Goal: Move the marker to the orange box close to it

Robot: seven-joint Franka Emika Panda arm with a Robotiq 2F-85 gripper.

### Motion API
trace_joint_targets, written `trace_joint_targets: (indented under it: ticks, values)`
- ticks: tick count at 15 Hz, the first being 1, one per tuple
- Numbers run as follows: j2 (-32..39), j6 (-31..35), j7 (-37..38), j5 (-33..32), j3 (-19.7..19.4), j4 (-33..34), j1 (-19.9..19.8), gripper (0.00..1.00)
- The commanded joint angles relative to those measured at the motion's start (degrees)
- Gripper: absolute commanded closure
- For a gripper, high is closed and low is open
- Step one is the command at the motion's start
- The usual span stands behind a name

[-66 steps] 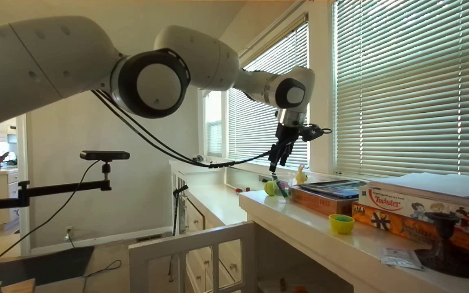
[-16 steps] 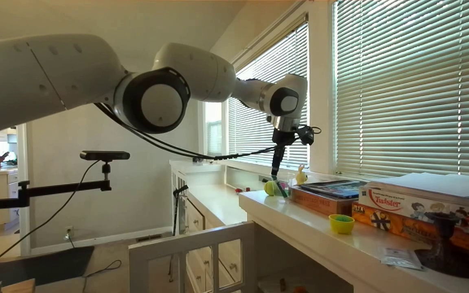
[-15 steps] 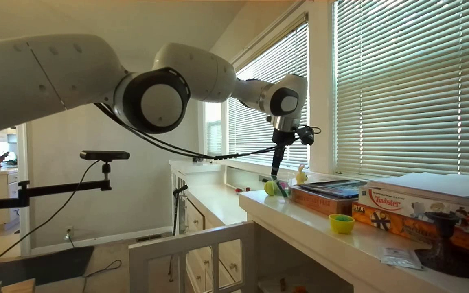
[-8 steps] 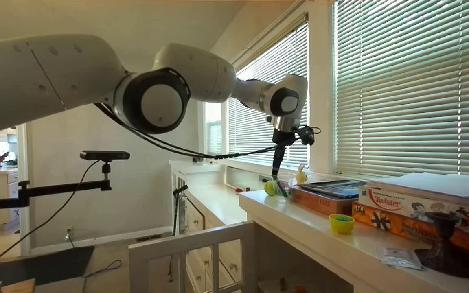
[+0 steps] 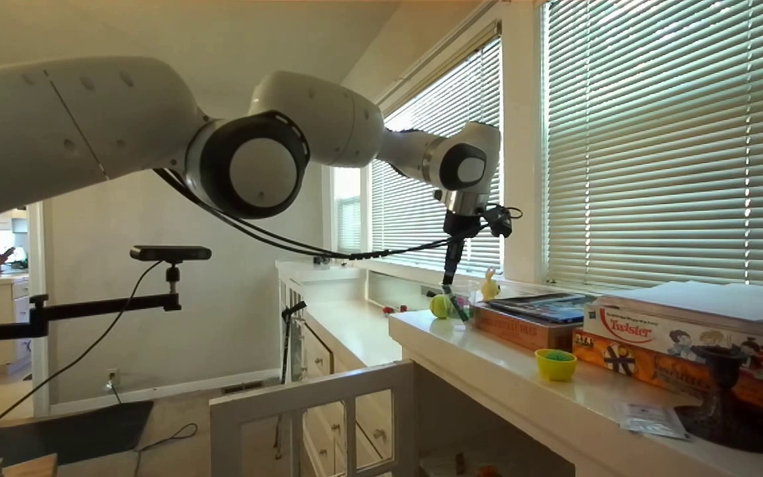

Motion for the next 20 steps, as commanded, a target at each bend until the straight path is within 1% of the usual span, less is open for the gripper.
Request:
trace_joint_targets:
  ticks: [1,2,3,6,7,10,11,12,13,14,15,16,17,18,20]
  values:
    - [2.0,0.2,-0.8,-0.6,-0.2,2.4,0.4,0.89]
    - [2.0,0.1,-0.8,-0.7,-0.3,2.4,0.4,0.73]
    - [2.0,0.1,-0.8,-0.7,-0.3,2.4,0.4,0.68]
    - [2.1,0.0,-0.7,-0.6,-0.3,2.4,0.4,0.46]
    - [2.2,0.0,-0.7,-0.6,-0.3,2.3,0.4,0.42]
    - [2.5,0.0,-0.7,-0.6,-0.2,2.4,0.4,0.39]
    - [2.6,-0.1,-0.7,-0.6,-0.2,2.4,0.4,0.43]
    - [2.7,-0.1,-0.7,-0.6,-0.3,2.4,0.4,0.49]
    - [2.8,-0.1,-0.7,-0.6,-0.3,2.5,0.3,0.68]
    - [2.9,0.0,-0.6,-0.6,-0.4,2.5,0.3,0.73]
    - [3.0,0.0,-0.5,-0.6,-0.4,2.5,0.3,0.81]
    - [3.0,0.0,-0.3,-0.4,-0.5,2.5,0.2,0.84]
    - [3.1,0.0,-0.1,-0.4,-0.5,2.5,0.1,0.95]
    - [3.2,0.0,0.3,-0.2,-0.4,2.5,0.0,0.99]
    - [3.2,-0.1,0.6,0.0,-0.4,2.5,-0.2,0.95]
